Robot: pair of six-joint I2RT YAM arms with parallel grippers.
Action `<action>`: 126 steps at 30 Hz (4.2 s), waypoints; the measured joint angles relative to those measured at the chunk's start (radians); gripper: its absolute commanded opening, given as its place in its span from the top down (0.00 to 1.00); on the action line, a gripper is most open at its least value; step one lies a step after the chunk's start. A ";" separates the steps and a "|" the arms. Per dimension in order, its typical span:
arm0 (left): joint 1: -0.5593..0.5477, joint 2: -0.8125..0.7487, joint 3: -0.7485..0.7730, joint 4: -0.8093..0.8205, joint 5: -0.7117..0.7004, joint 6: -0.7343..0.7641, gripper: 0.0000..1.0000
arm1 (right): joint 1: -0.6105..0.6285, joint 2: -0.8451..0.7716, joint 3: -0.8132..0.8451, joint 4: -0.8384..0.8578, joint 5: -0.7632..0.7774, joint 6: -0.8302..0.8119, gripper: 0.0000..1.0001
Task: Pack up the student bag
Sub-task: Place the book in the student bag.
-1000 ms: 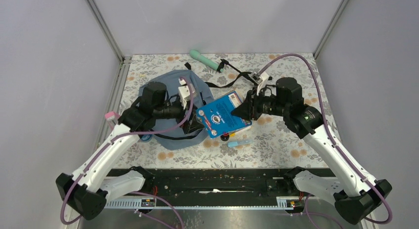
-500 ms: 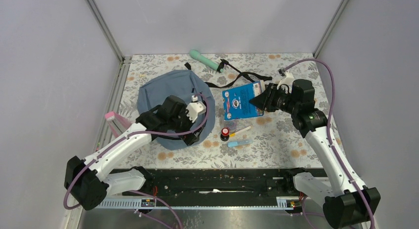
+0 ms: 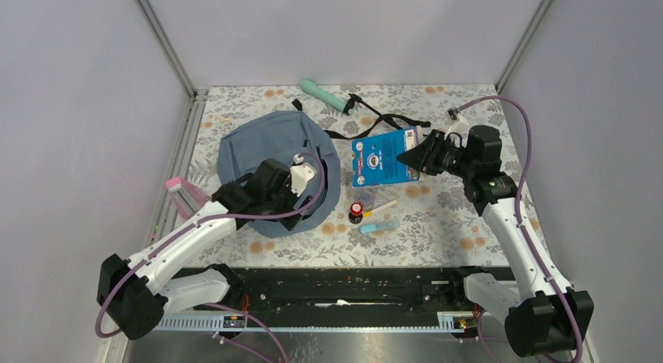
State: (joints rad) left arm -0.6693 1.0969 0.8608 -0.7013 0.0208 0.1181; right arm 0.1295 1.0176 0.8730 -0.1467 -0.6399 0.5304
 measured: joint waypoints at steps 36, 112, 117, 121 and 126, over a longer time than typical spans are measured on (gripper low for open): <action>-0.141 0.105 -0.020 0.022 -0.200 -0.033 0.35 | -0.019 0.008 -0.014 0.047 -0.066 0.045 1.00; -0.013 -0.042 0.216 0.172 -0.271 -0.093 1.00 | 0.743 0.378 -0.393 0.999 0.901 0.834 1.00; -0.013 -0.041 0.220 0.165 -0.259 -0.093 1.00 | 0.766 0.492 -0.340 1.040 0.941 0.824 1.00; -0.013 -0.040 0.220 0.163 -0.256 -0.094 1.00 | 0.777 0.602 -0.314 1.043 0.956 0.838 1.00; -0.013 -0.039 0.220 0.163 -0.256 -0.094 1.00 | 0.800 0.660 -0.290 1.072 0.981 0.863 1.00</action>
State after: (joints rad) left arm -0.6823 1.0576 1.0805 -0.5381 -0.2348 0.0242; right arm 0.9291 1.6775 0.5827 0.9257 0.3412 1.3937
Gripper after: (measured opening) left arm 0.017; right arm 0.306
